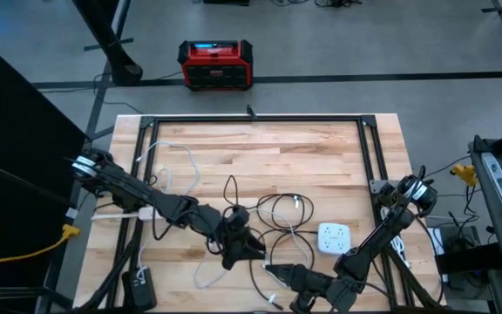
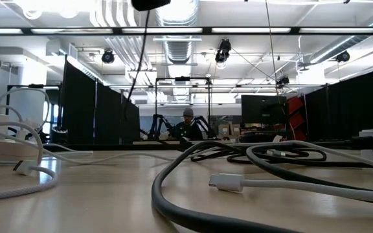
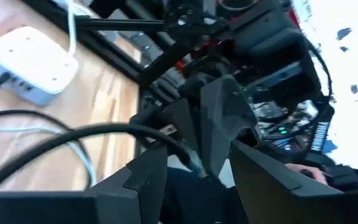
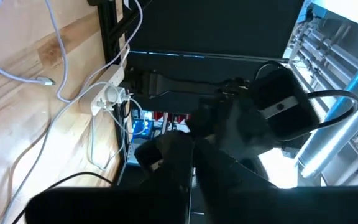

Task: Insert USB
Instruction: Insert the black charger cable into the white charger adapter connected to the left white outlet extension

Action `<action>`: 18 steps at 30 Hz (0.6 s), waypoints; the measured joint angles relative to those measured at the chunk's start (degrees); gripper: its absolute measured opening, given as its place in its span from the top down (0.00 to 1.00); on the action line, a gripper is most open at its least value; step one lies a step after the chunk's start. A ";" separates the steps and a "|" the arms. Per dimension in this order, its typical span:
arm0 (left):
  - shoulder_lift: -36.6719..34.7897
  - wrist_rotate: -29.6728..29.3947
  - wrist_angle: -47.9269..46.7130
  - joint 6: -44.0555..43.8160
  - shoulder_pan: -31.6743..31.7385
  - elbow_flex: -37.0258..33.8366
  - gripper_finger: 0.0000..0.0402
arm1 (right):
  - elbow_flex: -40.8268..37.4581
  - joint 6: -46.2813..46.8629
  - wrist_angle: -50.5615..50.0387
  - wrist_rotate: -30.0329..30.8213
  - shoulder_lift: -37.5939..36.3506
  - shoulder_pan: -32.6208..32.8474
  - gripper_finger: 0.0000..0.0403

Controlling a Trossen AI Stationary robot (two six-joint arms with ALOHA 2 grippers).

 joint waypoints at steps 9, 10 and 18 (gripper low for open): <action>1.33 0.56 -2.34 -2.62 1.54 0.00 0.58 | -0.02 0.00 -0.02 -0.04 0.00 -0.02 1.00; 1.33 0.64 -2.40 -2.63 1.55 0.00 0.57 | -0.02 0.01 -0.02 -0.03 0.00 -0.02 1.00; 0.13 2.54 -9.51 -2.54 0.96 0.00 0.56 | -0.49 7.37 -0.05 4.00 0.00 -0.02 1.00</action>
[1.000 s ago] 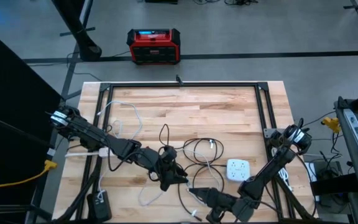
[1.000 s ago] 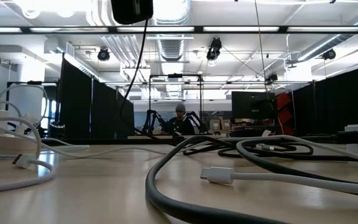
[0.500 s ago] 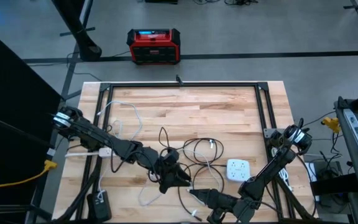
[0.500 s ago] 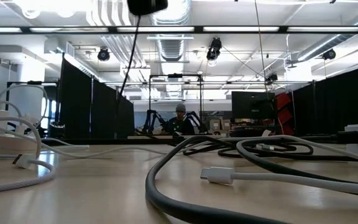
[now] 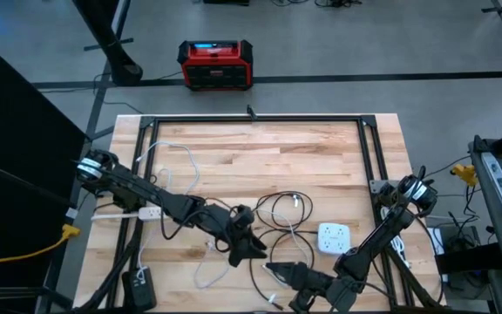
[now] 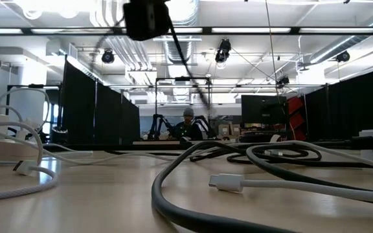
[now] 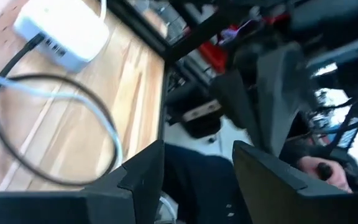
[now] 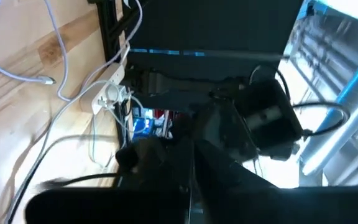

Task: Insert USB
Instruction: Insert the black charger cable into the white charger adapter connected to the left white outlet extension

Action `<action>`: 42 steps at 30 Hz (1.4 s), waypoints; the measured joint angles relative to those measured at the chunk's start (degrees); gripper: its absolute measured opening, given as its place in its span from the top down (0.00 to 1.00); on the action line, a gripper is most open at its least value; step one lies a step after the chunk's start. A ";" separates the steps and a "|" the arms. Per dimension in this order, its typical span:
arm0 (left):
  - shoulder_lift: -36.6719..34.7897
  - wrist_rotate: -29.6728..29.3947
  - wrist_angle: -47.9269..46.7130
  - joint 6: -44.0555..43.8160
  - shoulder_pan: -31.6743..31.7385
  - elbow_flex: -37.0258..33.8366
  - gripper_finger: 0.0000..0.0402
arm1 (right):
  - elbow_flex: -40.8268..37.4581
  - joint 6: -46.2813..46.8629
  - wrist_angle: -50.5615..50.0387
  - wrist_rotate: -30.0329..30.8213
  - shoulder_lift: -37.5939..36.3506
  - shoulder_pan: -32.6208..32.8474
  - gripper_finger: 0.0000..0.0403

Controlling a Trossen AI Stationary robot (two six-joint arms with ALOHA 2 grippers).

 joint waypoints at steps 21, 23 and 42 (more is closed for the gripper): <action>-1.83 -7.42 -3.55 1.61 -3.93 1.32 0.98 | -4.30 83.51 -49.89 -16.13 -2.71 -3.97 1.00; -1.92 -7.82 -3.48 2.78 -4.71 2.73 0.99 | -5.79 83.66 -47.60 -22.11 -3.49 -5.69 1.00; -1.92 -19.18 -19.09 16.52 -16.79 20.85 1.00 | -10.70 84.17 -11.56 -67.97 -7.06 -17.49 0.56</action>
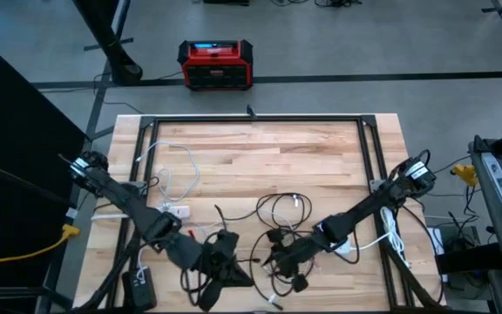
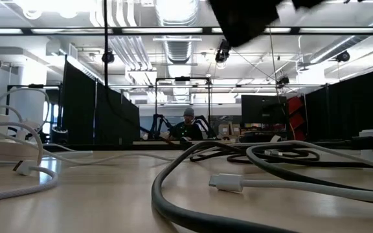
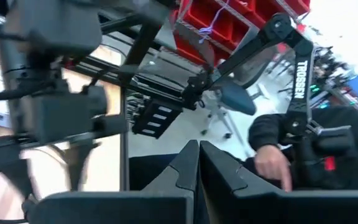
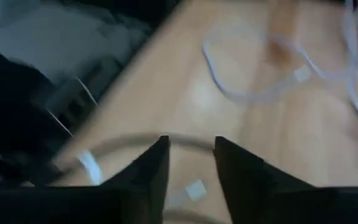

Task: Insert USB
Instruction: Insert the black charger cable into the white charger adapter connected to the left white outlet extension

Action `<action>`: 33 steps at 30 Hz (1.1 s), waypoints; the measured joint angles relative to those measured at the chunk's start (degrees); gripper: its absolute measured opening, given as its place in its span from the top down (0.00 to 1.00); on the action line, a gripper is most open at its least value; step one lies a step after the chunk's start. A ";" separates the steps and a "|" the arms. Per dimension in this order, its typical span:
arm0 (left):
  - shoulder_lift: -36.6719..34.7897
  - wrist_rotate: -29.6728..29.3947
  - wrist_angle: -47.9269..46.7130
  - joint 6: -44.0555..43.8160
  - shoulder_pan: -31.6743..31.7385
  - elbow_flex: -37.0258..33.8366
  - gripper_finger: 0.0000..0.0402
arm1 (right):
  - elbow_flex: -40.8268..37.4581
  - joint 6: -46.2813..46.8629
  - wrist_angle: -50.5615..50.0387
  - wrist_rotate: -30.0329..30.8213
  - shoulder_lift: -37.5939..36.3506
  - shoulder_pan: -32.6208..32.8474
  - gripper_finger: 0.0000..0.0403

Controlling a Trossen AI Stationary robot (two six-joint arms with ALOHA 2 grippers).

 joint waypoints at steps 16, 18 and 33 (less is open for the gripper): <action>0.02 -4.22 -0.37 1.40 -3.35 0.64 1.00 | 0.22 6.30 15.26 -6.21 -0.12 -3.77 0.39; 0.02 -4.21 -0.35 1.42 -3.35 0.64 1.00 | 0.22 6.42 15.75 -6.25 -0.15 -3.82 0.42; 0.02 -4.18 -0.54 1.39 -3.35 0.57 1.00 | 1.07 3.22 14.00 -3.92 -0.38 -3.08 0.97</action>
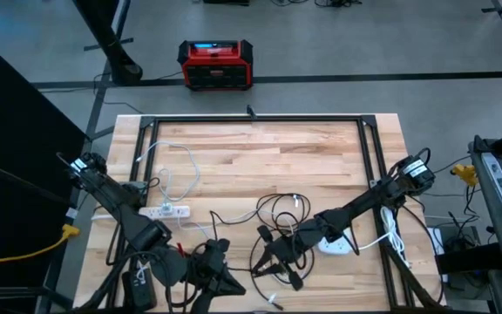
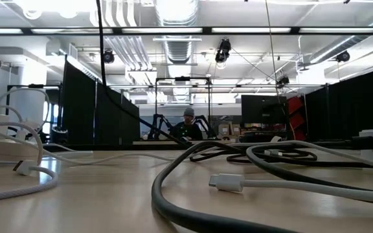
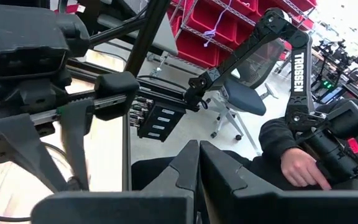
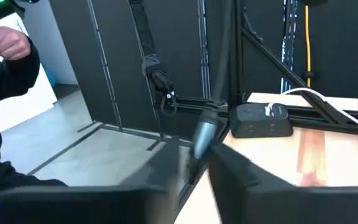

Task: Insert USB
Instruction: Insert the black charger cable into the white charger adapter connected to the left white outlet extension

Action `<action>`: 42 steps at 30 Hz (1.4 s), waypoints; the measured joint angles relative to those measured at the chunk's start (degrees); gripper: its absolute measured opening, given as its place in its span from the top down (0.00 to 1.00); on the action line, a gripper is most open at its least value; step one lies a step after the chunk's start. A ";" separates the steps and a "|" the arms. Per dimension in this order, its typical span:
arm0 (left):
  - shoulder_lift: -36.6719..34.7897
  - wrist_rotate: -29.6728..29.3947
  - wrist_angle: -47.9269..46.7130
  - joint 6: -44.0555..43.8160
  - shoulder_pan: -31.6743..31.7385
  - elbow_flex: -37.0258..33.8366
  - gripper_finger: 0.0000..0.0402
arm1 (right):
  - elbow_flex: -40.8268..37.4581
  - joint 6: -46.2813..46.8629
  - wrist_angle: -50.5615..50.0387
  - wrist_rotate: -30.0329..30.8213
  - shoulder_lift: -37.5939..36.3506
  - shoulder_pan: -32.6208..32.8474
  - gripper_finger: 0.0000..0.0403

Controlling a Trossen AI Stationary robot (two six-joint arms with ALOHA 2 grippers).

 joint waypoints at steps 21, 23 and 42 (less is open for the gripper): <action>0.00 -11.54 -8.48 -24.63 7.09 -13.87 0.90 | -0.02 -2.30 -60.51 61.70 -24.10 2.97 0.97; 0.00 -11.32 3.71 -21.71 8.51 -17.69 0.89 | -0.02 -8.69 -58.34 64.68 -22.34 4.89 0.97; 0.11 -10.52 38.12 -18.77 15.23 -28.79 0.59 | 1.17 -64.84 -12.66 84.55 3.64 13.03 0.97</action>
